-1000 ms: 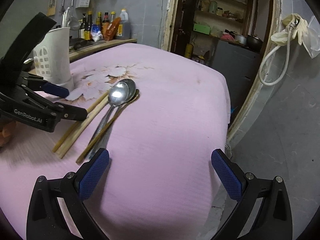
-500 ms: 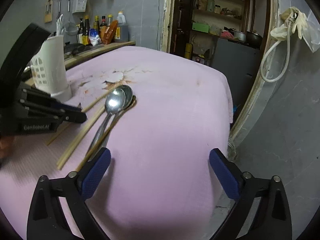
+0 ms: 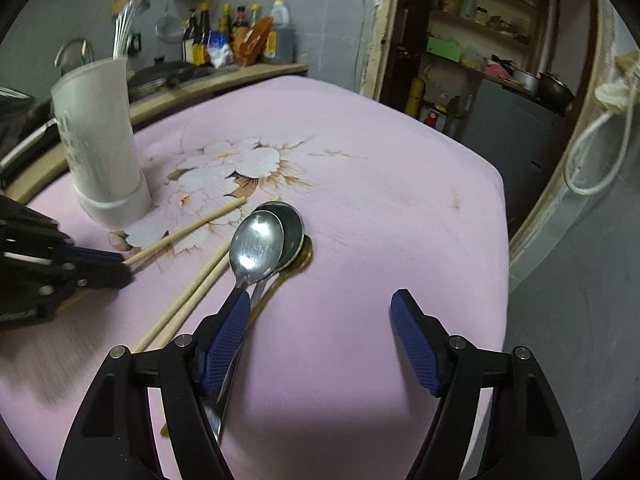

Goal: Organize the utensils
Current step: 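Grasp a chopstick with the left tool while the right tool approaches the gold spoon, then close the right tool on the gold spoon and lift it while the left holds the chopstick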

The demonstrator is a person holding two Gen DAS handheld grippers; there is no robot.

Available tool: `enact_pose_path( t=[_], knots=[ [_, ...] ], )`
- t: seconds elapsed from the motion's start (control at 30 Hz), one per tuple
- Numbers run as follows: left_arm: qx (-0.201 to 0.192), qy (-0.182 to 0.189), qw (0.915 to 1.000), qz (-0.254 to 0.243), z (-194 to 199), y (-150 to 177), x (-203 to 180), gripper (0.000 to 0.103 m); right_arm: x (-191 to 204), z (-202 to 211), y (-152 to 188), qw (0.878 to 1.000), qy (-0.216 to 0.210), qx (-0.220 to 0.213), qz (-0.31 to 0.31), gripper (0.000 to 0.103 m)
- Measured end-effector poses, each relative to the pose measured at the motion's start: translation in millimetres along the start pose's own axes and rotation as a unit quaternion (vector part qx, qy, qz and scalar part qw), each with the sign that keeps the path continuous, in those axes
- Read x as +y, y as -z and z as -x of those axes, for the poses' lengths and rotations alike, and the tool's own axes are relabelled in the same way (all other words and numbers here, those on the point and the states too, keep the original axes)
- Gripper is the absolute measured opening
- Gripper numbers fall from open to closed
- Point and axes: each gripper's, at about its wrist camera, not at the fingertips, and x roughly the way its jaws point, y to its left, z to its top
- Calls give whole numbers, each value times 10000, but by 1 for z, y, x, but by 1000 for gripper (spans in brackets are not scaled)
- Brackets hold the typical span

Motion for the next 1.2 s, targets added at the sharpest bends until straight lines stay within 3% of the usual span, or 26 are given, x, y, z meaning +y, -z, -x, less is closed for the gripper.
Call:
enact_pose_path(
  t=[0.23,0.3,0.43,0.53,0.7,0.83,0.93,1.2],
  knots=[
    [-36,50,10000,50,5,5,1,3,5,-17,-7,9974,598,356,161,72],
    [-41,71,9999,69,3,2,2,3,3,-17,-7,9977,556,372,124,70],
    [-48,132,9998,127,5,4,6,3,4,-10,-2,9982,492,291,200,42],
    [-48,173,9997,140,10,10,9,3,2,-2,4,9986,480,175,162,33],
    [-50,208,9997,70,26,26,11,3,-3,10,11,9987,505,24,12,28],
    [-68,262,9996,42,38,37,16,3,-4,10,11,9993,378,-20,8,29],
    [-44,238,9997,-62,42,40,15,3,-7,4,6,9996,274,42,-107,39],
    [117,-85,9986,-499,31,26,1,6,1,-11,-4,9992,326,189,104,47]
  ],
)
